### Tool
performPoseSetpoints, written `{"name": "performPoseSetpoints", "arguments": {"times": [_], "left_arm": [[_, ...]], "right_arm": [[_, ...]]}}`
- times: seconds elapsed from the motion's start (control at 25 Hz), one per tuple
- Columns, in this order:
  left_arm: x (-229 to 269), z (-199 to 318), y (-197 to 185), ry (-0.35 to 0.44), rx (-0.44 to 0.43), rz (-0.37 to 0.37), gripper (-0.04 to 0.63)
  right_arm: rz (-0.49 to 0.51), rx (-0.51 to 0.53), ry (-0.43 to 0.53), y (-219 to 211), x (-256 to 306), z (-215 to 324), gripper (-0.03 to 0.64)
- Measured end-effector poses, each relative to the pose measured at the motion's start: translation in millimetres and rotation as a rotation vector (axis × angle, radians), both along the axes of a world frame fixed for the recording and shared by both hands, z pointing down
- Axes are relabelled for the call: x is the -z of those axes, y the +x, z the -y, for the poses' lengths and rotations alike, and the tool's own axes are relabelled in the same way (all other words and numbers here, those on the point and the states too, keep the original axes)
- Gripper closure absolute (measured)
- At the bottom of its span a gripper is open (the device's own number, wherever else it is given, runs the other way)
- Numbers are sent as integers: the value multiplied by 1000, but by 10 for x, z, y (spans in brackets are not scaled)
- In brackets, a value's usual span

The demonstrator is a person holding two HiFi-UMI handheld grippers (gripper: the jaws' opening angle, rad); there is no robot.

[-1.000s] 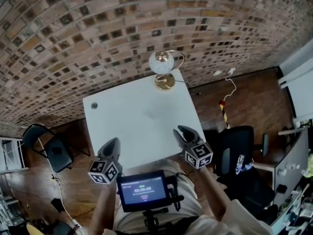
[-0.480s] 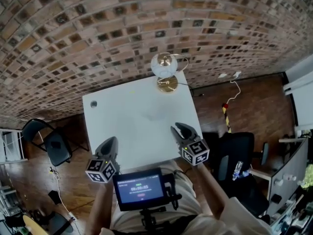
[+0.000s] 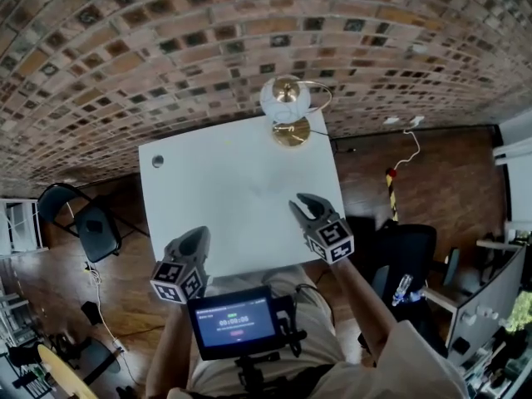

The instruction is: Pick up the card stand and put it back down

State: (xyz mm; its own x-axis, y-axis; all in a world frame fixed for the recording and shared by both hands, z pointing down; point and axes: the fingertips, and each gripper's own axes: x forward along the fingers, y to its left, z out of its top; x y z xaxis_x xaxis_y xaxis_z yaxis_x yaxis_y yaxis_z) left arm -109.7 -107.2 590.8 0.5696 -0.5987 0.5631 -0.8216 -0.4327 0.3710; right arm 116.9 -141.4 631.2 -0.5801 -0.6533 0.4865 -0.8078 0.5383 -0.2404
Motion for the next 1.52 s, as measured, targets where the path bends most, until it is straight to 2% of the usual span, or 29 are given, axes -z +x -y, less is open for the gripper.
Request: {"name": "performPoseSetpoints", "arguments": {"times": [0.12, 0.36, 0.52, 0.68, 0.8, 1.24, 1.52], "left_arm": [[-170, -7, 101, -38, -14, -26, 595], [-275, 106, 234, -47, -58, -60, 595], [-354, 165, 229, -46, -79, -47, 595], [-381, 150, 177, -64, -48, -63, 595], [-370, 128, 102, -84, -2, -102, 595], [-300, 76, -141, -110, 91, -177, 595], [-292, 27, -184, -101, 93, -143, 595]], "right_arm": [[-20, 16, -4, 38, -154, 40, 505], [-61, 38, -32, 30, -475, 18, 505], [-94, 70, -60, -67, -740, 12, 503], [-107, 113, -101, -147, -1092, 45, 475], [-119, 149, -143, -220, -1402, 79, 426], [-159, 229, -206, -384, -2093, 235, 426], [-162, 271, -253, -443, -2335, 229, 426]]}}
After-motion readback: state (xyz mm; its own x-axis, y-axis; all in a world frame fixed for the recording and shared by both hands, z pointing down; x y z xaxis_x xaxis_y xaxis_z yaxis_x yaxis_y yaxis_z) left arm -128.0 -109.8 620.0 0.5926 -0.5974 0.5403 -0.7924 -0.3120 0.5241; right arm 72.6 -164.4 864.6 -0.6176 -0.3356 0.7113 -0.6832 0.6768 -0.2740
